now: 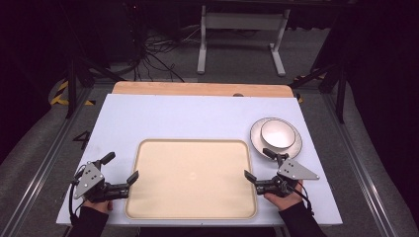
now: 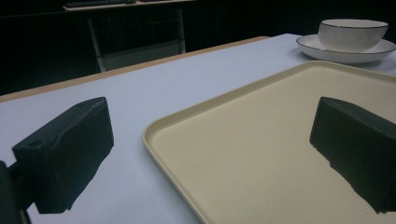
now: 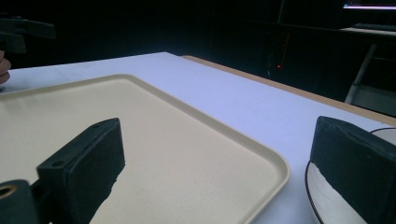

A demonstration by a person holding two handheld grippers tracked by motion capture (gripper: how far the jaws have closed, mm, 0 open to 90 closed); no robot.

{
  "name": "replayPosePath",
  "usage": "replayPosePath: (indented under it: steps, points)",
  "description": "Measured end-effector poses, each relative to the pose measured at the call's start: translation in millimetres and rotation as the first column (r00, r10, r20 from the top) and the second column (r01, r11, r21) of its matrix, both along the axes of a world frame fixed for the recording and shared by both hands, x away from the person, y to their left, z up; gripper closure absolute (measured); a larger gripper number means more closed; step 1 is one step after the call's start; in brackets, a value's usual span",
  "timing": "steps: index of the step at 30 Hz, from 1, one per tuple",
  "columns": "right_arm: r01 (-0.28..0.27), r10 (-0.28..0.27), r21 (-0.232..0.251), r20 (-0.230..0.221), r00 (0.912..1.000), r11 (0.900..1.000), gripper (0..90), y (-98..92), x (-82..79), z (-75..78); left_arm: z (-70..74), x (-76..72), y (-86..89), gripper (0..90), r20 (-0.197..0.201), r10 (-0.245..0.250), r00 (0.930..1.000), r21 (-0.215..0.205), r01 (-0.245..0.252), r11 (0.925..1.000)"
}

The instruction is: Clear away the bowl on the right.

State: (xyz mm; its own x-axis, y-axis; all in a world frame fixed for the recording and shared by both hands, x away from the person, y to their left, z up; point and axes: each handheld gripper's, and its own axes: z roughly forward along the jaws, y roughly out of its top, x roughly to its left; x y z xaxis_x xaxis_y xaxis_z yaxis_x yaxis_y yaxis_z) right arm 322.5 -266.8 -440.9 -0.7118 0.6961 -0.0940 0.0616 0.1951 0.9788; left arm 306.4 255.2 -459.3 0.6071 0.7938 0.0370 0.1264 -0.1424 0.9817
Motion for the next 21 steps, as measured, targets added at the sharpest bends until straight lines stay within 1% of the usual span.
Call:
replayPosePath:
  steps: [8, 11, 15, 21]
  points:
    - [0.001, -0.001, 0.008, -0.007, 1.0, 1.0, 3.8, -1.1, 0.4, -0.3, 0.0, 0.3, -0.1, 0.1, -0.001, 0.002, 1.0, 0.002, -0.002, 1.0]
    - [0.002, -0.002, 0.001, -0.012, 0.9999, 1.0, 4.1, -1.0, 0.8, -0.7, -0.1, 0.2, -0.2, 0.1, 0.001, 0.003, 1.0, 0.001, -0.003, 1.0]
    - [-0.009, 0.009, -0.015, -0.012, 0.9999, 1.0, 7.5, 0.0, 1.0, 0.1, -0.1, 0.0, -0.4, 0.2, 0.002, 0.003, 1.0, 0.002, -0.003, 1.0]
    - [0.0, 0.0, -0.013, -0.02, 0.9998, 1.0, 8.1, -0.9, 2.0, 4.0, -0.1, 0.1, -0.5, 0.1, 0.001, 0.005, 1.0, 0.004, -0.005, 1.0]
